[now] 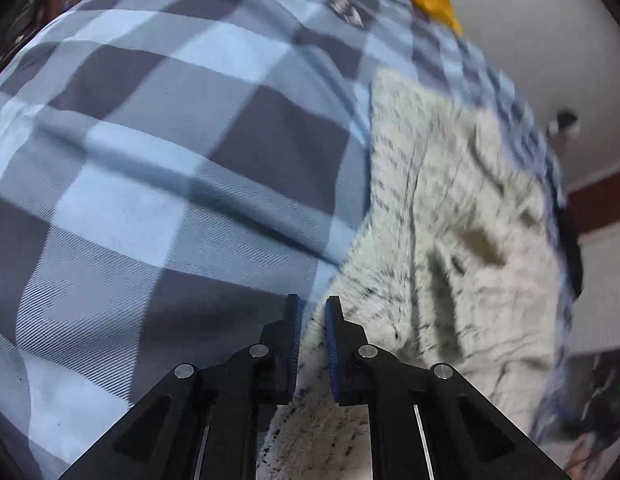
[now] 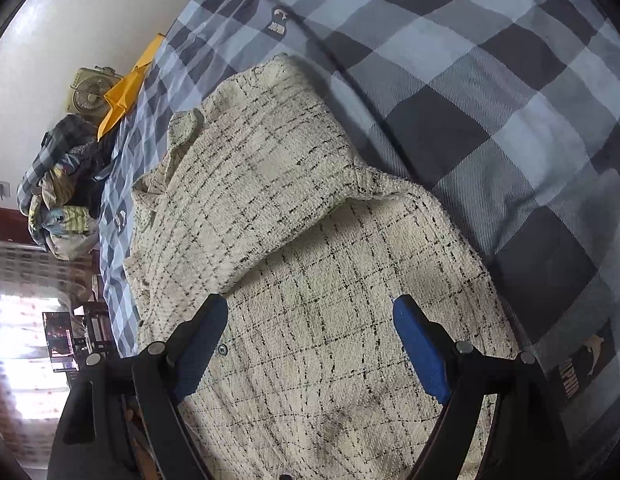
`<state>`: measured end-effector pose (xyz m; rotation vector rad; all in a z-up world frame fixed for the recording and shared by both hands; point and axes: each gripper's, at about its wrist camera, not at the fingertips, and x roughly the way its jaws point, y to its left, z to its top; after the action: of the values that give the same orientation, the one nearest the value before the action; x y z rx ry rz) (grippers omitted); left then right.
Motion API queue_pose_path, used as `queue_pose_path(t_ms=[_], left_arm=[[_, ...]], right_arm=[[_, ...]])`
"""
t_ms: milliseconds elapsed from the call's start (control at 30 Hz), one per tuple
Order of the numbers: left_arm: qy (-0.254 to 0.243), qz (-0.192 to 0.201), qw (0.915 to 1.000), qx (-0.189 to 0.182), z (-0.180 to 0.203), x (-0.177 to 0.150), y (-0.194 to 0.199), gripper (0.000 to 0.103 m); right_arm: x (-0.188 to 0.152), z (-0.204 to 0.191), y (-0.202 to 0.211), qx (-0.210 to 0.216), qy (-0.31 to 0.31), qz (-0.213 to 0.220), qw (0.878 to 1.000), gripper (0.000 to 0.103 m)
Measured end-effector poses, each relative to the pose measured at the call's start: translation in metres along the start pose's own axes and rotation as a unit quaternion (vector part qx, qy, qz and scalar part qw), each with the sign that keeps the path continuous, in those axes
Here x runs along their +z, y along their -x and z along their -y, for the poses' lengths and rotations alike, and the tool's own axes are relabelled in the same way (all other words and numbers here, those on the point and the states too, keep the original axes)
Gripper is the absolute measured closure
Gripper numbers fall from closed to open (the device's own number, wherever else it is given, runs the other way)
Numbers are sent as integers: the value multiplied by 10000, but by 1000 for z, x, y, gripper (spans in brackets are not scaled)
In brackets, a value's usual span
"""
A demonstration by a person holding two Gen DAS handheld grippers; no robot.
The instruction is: Fold small clothes
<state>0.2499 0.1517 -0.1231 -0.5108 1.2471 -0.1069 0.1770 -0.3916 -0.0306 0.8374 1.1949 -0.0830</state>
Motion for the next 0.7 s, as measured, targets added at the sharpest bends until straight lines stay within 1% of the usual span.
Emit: queue_pose_path(t_ms=[67, 100, 133, 167, 200, 233, 267, 300, 333, 433, 500, 567, 633, 700], left_arm=[[-121, 102, 9996, 214, 7, 6, 10, 91], [-405, 183, 9982, 397, 20, 12, 20, 91], [-609, 247, 9967, 483, 29, 15, 26, 91], [-952, 360, 9933, 547, 46, 19, 35, 88], [-1225, 456, 9900, 534, 62, 21, 42, 84], [-1445, 551, 9869, 462, 73, 24, 47, 56], [-1554, 598, 9852, 396, 81, 25, 50, 0], [-1696, 720, 9826, 232, 100, 26, 52, 5], [-1786, 745, 9810, 147, 114, 25, 49, 0], [-1959, 680, 9782, 93, 151, 23, 31, 0], [-2079, 578, 9764, 106, 168, 20, 18, 0], [-2243, 447, 9734, 163, 180, 12, 2, 0], [-2367, 389, 9705, 241, 183, -2, -7, 0], [-2412, 419, 9689, 358, 179, -18, -9, 0]], right_arm=[[2, 2, 0, 22, -53, -35, 10000, 20], [4, 4, 0, 41, -93, -47, 9999, 20], [6, 6, 1, 62, -139, -54, 9999, 20], [10, 9, 1, 92, -236, -51, 9997, 20], [12, 13, 1, 111, -319, -48, 9994, 20], [16, 17, 2, 130, -431, -45, 9990, 20], [20, 22, 2, 150, -558, -49, 9983, 20], [23, 27, 2, 163, -655, -48, 9977, 20], [28, 34, 2, 174, -806, -35, 9966, 20], [39, 41, 1, 112, -881, -27, 9960, 20], [44, 41, 1, -58, -827, 79, 9965, 20], [47, 31, -4, -300, -512, 135, 9981, 20], [52, 17, -13, -556, -124, 128, 9983, 20], [58, 4, -27, -746, 401, 56, 9964, 20]])
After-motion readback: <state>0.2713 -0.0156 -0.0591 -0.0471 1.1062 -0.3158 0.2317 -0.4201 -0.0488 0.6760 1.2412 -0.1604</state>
